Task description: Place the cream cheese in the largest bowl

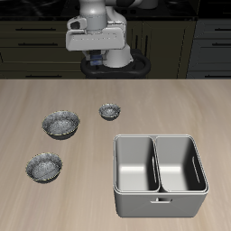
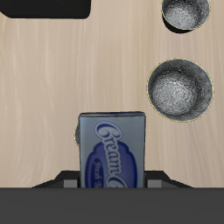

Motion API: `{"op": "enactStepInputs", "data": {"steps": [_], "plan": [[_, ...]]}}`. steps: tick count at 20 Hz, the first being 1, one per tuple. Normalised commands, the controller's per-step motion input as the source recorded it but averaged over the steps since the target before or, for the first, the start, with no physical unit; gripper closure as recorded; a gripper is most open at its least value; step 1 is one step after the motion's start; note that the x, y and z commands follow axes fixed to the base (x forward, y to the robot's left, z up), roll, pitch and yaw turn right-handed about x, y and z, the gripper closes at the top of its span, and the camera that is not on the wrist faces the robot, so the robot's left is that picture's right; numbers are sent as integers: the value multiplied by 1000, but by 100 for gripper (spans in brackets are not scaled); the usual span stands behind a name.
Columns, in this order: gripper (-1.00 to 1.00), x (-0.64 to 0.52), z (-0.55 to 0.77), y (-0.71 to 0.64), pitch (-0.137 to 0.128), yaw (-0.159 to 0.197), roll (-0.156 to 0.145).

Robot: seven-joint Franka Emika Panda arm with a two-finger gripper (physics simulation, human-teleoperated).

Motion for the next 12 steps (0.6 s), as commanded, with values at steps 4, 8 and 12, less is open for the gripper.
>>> {"op": "enactStepInputs", "data": {"steps": [4, 8, 12], "plan": [[100, 95, 27, -477, 18, 0, -11], [100, 100, 59, -218, 6, 23, 44], [100, 167, 178, -450, -3, -7, 18]]}}
